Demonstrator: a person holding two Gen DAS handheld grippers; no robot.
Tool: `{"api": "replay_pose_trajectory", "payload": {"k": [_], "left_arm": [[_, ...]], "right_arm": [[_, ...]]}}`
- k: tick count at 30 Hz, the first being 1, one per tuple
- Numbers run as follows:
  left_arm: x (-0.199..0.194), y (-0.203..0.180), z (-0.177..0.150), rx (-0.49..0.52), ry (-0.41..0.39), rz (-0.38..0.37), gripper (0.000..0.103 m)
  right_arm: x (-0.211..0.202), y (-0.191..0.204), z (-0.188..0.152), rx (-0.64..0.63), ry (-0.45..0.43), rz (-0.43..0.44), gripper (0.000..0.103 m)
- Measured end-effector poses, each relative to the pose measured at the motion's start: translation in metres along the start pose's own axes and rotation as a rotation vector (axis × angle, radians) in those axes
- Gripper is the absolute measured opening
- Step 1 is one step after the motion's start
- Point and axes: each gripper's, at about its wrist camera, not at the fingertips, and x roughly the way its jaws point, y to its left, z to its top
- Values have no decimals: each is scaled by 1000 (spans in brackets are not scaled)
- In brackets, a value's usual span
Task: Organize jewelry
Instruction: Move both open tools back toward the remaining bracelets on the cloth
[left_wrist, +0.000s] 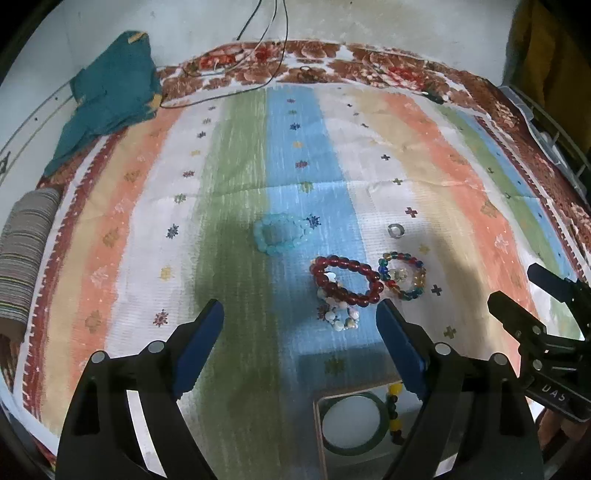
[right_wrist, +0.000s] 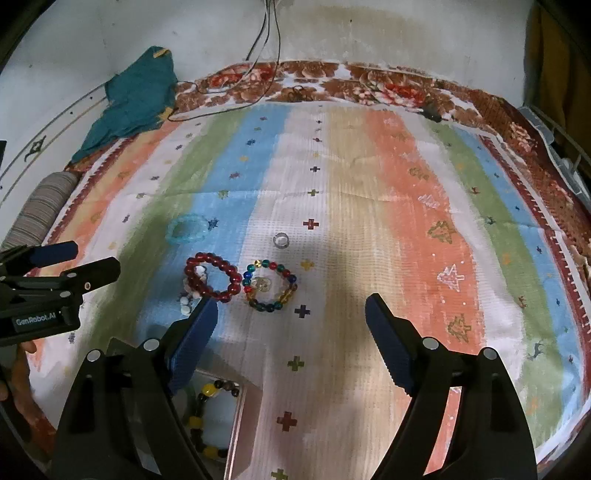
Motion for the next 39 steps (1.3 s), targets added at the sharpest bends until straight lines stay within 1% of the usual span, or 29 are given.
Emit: {"api": "replay_pose_trajectory", "payload": {"k": [6, 10, 19, 22, 25, 29, 33, 39], "left_arm": [[13, 7, 8, -18, 19, 5, 84], [24, 10, 13, -23, 36, 19, 84], [48, 23, 25, -57, 66, 44, 84], [53, 25, 28, -58, 67, 49, 84], [56, 27, 31, -68, 59, 47, 84], [61, 27, 36, -62, 54, 55, 85], [71, 29, 38, -60, 58, 73, 85], [87, 42, 41, -111, 65, 83, 85]], "right_arm": [[13, -2, 4, 13, 28, 21, 82], [18, -3, 7, 16, 32, 27, 86], [32, -6, 13, 39, 60, 46, 86], [37, -10, 16, 52, 59, 35, 86], [36, -19, 20, 99, 19, 4, 86], [47, -21, 21, 102, 52, 23, 86], [60, -21, 20, 88, 75, 4, 86], [69, -20, 18, 71, 88, -23, 86]]}}
